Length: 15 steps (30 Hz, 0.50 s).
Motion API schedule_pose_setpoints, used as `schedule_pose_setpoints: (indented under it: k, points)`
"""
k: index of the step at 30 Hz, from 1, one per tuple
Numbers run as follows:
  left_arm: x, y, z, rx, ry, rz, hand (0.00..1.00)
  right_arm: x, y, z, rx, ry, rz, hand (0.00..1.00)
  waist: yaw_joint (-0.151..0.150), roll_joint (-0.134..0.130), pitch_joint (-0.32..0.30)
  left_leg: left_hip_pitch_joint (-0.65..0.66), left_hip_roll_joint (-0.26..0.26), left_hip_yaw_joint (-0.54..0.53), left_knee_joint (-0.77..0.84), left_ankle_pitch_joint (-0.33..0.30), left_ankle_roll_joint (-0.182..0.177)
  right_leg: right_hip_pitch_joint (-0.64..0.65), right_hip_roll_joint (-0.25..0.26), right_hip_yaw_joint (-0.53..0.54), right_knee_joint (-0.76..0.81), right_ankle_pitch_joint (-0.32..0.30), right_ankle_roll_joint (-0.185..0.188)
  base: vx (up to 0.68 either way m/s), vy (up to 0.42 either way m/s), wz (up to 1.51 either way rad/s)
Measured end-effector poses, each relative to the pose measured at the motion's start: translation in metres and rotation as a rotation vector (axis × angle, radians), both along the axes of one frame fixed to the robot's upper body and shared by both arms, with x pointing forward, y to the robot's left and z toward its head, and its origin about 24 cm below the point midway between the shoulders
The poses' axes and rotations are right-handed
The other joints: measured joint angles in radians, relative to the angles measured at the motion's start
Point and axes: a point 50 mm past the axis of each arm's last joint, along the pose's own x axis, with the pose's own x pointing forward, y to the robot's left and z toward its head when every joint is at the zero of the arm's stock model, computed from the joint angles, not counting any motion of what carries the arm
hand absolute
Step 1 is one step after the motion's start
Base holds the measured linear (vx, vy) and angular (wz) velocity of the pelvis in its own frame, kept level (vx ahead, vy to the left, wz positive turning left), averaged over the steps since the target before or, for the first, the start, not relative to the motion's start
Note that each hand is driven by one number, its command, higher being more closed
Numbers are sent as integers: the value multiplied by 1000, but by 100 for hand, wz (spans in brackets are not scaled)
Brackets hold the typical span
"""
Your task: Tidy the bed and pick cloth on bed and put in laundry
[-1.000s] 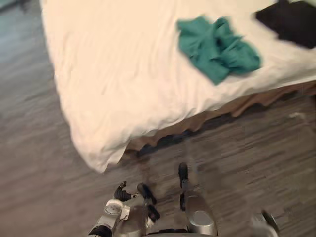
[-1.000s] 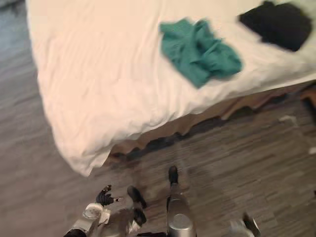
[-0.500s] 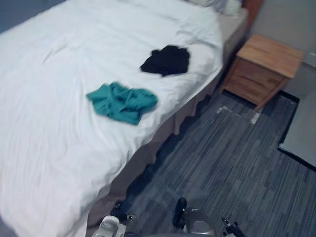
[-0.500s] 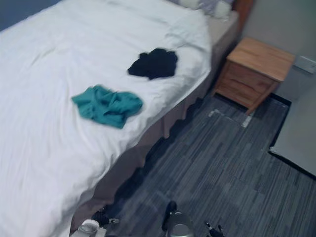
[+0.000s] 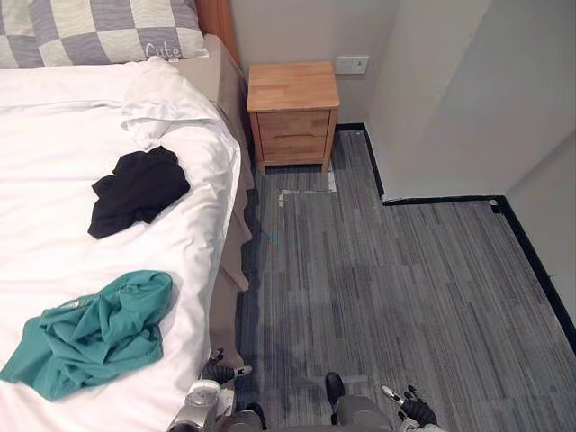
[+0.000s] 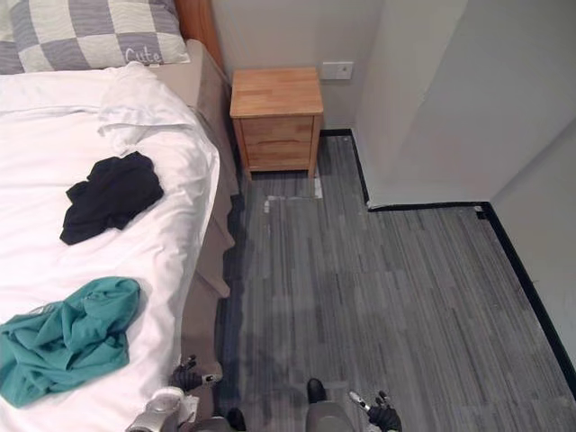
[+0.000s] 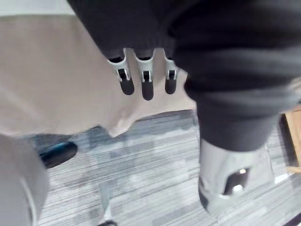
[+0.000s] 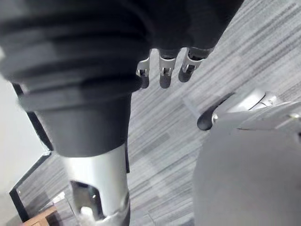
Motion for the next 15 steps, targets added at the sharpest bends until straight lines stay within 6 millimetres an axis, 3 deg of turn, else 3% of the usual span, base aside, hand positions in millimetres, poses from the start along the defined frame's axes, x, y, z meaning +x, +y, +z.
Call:
schedule_pose_setpoints:
  k: [2, 3, 4, 5, 6, 7, 9, 11, 12, 14, 15]
  points:
    - [-7, 3, -2, 7, 6, -6, 0, 8, 3, 2, -2, -26, 53, 0, -7, -16, 25, 68, -17, 23, -17, -6, 11, -69, -46, -116, 208, -15, -38, -9, 64, -38]
    - [-10, 5, -3, 11, 11, -12, 0, 7, 5, 2, -2, -30, 74, 0, -16, -18, 23, 80, -19, 14, -28, -24, 31, -76, -44, -134, 229, -43, -50, 1, 36, -9]
    - [-12, 8, -3, 16, 13, -12, 0, 6, 8, 1, 4, -32, 87, 0, -16, -34, 23, 86, -25, 15, -30, -28, 29, -76, -43, -129, 219, -56, -43, 33, -1, 1]
    - [-14, 16, -3, 35, 21, -12, 0, 7, 15, 1, 22, -45, 102, 0, -14, -60, 23, 85, -32, 9, -25, -35, 20, -58, -39, -135, 129, -71, -45, 81, -60, -5]
    - [-16, 20, -3, 41, 29, -14, 0, 7, 19, 1, 38, -61, 85, 0, -10, -69, 23, 62, -31, 5, -19, -40, 14, -12, -34, -147, 9, -89, -59, 114, -98, -4]
    - [-18, 18, -4, 32, 40, -14, 0, 11, 19, 2, 47, -81, 64, 0, -13, -67, 32, 46, -24, 5, -21, -37, 11, 7, -24, -160, -42, -73, -98, 107, -92, 1]
    - [-21, 14, -6, 10, 51, -20, 0, 15, 18, 3, 40, -94, 54, 0, -32, -50, 49, 50, -24, -3, -35, -32, 9, -13, -32, -171, 5, -83, -76, 57, -42, 12]
    - [-31, 16, -9, 8, 73, -10, 0, 18, 14, 6, 15, -108, 58, 0, -38, -44, 50, 78, -25, -8, -34, -52, -2, -31, -43, -182, 87, -140, -82, 68, -65, 7]
    - [-35, 20, -9, 7, 73, 19, 0, 16, 14, 7, 0, -106, 86, 0, -41, -39, 39, 68, -24, -13, -11, -95, -10, -34, -48, -191, 109, -191, -105, 76, -123, 8]
    - [-53, 20, -13, -9, 103, 62, 0, 8, 5, 7, -24, -75, 124, 0, -36, -7, -9, 43, 17, 2, 55, -130, -61, -11, -15, -217, 75, -231, -132, 191, -119, 13]
    - [-53, 26, -11, -21, 69, 123, 0, 6, 6, 6, -31, -54, 161, 0, -33, -1, -1, -87, 69, -18, 382, -135, -78, 20, 11, -217, 48, -243, -145, 293, -173, 9]
